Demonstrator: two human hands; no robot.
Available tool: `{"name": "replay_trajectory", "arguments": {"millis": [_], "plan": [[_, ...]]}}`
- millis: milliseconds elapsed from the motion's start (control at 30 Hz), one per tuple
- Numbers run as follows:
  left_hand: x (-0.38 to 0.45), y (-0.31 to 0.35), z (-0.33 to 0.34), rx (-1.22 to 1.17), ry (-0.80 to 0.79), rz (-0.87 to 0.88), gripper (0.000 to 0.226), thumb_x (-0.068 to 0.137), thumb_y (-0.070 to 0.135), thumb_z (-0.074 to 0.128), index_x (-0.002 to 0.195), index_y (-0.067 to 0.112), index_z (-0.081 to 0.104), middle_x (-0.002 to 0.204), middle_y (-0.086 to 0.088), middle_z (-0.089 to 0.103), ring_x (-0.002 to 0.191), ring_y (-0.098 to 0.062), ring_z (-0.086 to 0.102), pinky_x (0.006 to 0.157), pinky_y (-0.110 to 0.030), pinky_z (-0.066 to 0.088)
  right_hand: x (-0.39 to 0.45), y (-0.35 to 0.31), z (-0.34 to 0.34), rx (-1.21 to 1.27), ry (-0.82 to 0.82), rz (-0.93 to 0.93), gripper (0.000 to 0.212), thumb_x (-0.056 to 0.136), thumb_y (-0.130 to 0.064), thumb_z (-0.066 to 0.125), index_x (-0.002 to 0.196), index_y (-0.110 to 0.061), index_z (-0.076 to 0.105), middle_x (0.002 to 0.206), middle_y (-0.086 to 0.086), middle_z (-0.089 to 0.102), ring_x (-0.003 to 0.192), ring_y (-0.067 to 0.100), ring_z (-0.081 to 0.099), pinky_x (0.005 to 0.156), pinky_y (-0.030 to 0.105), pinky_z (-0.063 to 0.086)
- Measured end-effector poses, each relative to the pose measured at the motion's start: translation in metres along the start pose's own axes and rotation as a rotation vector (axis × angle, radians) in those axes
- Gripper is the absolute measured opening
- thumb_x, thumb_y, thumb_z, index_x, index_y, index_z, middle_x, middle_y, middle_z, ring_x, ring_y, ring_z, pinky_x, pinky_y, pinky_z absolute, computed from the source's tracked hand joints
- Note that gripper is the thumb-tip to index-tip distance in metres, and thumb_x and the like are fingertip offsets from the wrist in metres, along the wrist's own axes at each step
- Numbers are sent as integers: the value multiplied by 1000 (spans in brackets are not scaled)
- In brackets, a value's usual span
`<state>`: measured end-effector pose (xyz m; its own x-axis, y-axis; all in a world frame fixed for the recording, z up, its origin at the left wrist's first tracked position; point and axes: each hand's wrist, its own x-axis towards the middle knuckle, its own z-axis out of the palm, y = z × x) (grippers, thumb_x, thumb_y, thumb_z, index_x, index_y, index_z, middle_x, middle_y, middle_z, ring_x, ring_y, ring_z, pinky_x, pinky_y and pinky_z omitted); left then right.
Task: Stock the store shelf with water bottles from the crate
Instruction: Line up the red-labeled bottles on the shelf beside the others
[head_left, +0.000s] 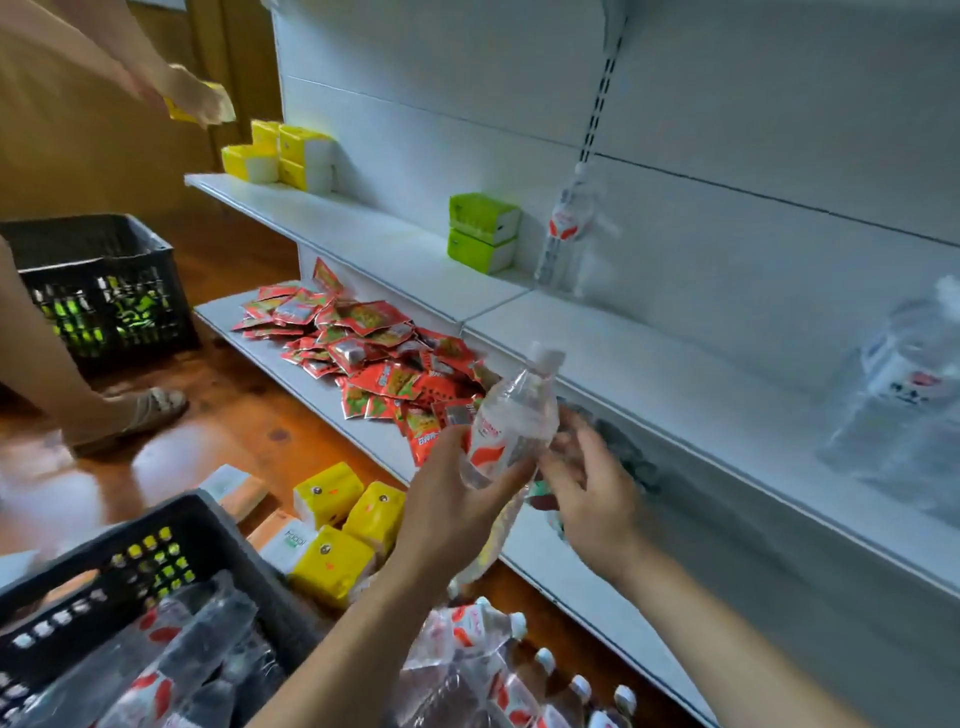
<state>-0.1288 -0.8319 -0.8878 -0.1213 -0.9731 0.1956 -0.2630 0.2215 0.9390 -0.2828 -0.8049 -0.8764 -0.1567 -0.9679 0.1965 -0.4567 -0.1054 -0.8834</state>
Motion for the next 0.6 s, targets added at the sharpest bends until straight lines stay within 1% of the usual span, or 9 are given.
{"name": "replay_trajectory", "arguments": {"millis": [67, 100, 133, 200, 233, 333, 367, 467, 600], "plan": [[28, 20, 20, -37, 9, 22, 46, 77, 60, 75, 108, 31, 55, 96, 14, 67, 87, -3, 64, 72, -28, 51, 10, 6, -15, 19, 45, -19, 48, 90, -42, 52, 134, -57, 43, 123, -20, 65, 114, 10, 64, 96, 51, 52], [42, 29, 31, -46, 25, 28, 46, 77, 58, 77, 106, 30, 55, 94, 13, 66, 85, -4, 64, 72, -29, 52, 14, 8, -21, -10, 67, -35, 53, 89, -38, 53, 136, -57, 40, 124, -19, 64, 114, 9, 63, 96, 48, 53], [56, 40, 41, -43, 44, 33, 45, 76, 55, 78, 103, 29, 54, 90, 12, 65, 81, -3, 63, 68, -26, 50, 20, 10, -26, -58, 100, -52, 57, 89, -38, 58, 137, -57, 37, 126, -19, 64, 114, 7, 63, 95, 42, 55], [85, 59, 63, -9, 80, 44, 43, 75, 52, 80, 97, 28, 52, 82, 11, 61, 72, 2, 59, 58, -17, 43, 37, 13, -34, -168, 197, -88, 70, 87, -44, 70, 144, -51, 29, 132, -17, 61, 114, 4, 62, 91, 24, 54], [99, 69, 74, 3, 93, 54, 43, 74, 52, 81, 94, 28, 51, 80, 11, 61, 70, 3, 58, 57, -16, 42, 49, 14, -37, -220, 250, -104, 79, 84, -46, 73, 148, -45, 26, 135, -14, 59, 116, 5, 61, 89, 20, 52], [138, 89, 102, -1, 121, 81, 45, 70, 53, 83, 89, 30, 49, 79, 12, 64, 70, 8, 59, 58, -13, 44, 92, 15, -52, -296, 383, -118, 92, 82, -41, 76, 155, -35, 20, 138, -4, 58, 119, 14, 60, 91, 31, 52], [150, 94, 109, 0, 130, 90, 46, 70, 54, 84, 89, 31, 48, 79, 13, 64, 70, 8, 60, 59, -12, 45, 107, 15, -59, -303, 403, -108, 94, 82, -38, 77, 156, -33, 19, 137, -2, 59, 117, 16, 61, 91, 33, 52], [185, 100, 126, -18, 124, 117, 51, 68, 56, 85, 96, 32, 49, 83, 14, 65, 75, 6, 62, 65, -16, 49, 149, 20, -75, -335, 377, -71, 98, 81, -32, 77, 157, -29, 14, 134, 1, 62, 114, 20, 64, 91, 35, 52], [220, 83, 147, -89, 116, 129, 54, 70, 51, 86, 103, 31, 48, 87, 16, 64, 78, 9, 60, 59, -5, 42, 192, 38, -84, -331, 358, -81, 96, 82, -31, 75, 156, -32, 14, 130, 2, 65, 112, 22, 64, 90, 40, 53]]}}
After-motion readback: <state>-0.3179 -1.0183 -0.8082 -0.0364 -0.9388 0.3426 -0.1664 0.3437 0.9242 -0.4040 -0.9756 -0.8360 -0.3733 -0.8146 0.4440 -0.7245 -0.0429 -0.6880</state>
